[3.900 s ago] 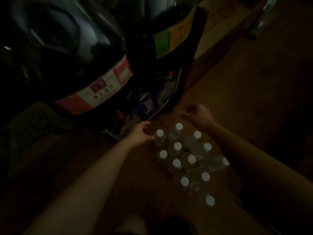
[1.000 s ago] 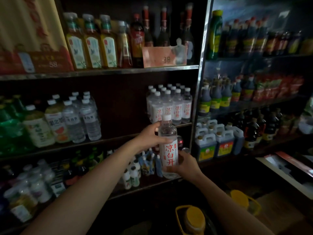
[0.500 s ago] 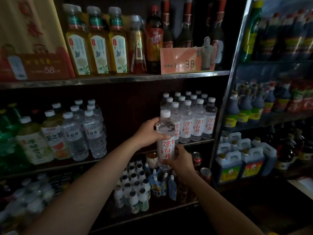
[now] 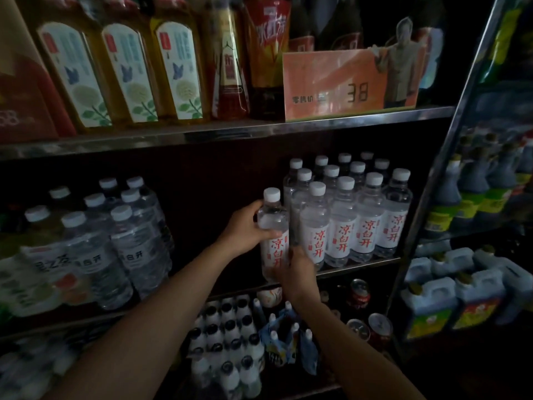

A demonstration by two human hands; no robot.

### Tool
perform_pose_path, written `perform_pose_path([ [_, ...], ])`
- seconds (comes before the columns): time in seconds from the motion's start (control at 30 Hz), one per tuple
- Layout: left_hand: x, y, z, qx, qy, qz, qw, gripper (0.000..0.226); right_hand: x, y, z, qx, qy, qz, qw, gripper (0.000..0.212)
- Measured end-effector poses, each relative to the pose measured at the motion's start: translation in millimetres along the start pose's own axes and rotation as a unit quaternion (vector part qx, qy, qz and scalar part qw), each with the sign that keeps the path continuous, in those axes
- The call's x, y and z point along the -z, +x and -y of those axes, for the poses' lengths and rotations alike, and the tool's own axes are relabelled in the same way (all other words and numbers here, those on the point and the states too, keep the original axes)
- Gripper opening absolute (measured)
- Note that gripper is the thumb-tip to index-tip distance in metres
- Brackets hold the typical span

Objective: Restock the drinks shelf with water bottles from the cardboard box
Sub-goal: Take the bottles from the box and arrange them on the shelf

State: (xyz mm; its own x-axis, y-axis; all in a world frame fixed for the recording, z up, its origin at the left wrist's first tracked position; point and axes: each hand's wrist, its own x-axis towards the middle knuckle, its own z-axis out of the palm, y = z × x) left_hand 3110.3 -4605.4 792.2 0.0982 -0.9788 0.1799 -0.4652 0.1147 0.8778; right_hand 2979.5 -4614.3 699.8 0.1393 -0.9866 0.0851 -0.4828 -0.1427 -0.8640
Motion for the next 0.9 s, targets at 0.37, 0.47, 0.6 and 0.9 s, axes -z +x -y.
perform_pose_path([
  [0.37, 5.2, 67.3, 16.8, -0.028, 0.037, 0.008, 0.999, 0.066, -24.0, 46.7, 10.2, 0.031, -0.156, -0.042, 0.986, 0.042],
  [0.47, 6.9, 86.8, 23.8, -0.026, 0.046, 0.003, 0.999, 0.069, -34.5, 59.6, 12.0, 0.015, -0.193, -0.054, 0.980, 0.042],
  [0.6, 7.6, 105.6, 26.6, -0.030, 0.048, -0.004, 0.998, 0.068, -48.2, 75.0, 14.7, 0.005, -0.251, -0.069, 0.965, 0.050],
  [0.9, 0.5, 117.3, 35.4, -0.067, 0.041, -0.050, 0.996, 0.070, -55.4, 97.7, 15.0, 0.008, -0.291, -0.075, 0.954, 0.047],
])
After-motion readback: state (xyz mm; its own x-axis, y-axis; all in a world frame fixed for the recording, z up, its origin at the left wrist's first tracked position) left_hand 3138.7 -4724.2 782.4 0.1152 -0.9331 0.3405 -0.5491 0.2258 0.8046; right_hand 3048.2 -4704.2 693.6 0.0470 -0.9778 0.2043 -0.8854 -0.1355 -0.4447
